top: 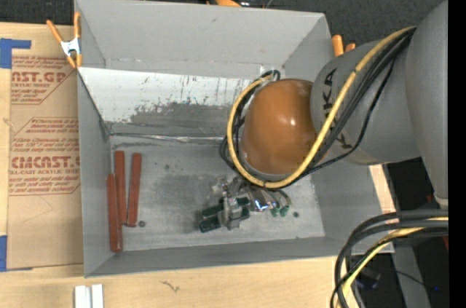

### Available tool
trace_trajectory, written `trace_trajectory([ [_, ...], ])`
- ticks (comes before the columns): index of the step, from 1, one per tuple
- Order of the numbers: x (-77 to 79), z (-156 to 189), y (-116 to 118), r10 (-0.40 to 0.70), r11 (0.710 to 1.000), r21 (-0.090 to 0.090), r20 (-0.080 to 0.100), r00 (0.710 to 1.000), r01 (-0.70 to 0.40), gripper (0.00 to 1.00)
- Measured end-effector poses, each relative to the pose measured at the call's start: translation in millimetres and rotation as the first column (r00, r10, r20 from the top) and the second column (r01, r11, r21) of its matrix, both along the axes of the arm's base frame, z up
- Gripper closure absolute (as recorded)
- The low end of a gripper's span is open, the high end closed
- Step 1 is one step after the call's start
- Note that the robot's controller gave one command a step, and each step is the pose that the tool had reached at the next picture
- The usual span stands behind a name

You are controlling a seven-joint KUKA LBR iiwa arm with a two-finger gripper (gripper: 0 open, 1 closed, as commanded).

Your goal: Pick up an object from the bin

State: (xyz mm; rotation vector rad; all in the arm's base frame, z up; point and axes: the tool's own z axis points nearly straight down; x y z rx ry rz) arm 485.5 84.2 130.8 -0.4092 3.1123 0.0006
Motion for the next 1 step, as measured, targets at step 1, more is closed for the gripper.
trace_trajectory([
  [1,1.3,51.6,1.0,0.001,1.0,0.001,0.004,1.0,-0.001,1.0],
])
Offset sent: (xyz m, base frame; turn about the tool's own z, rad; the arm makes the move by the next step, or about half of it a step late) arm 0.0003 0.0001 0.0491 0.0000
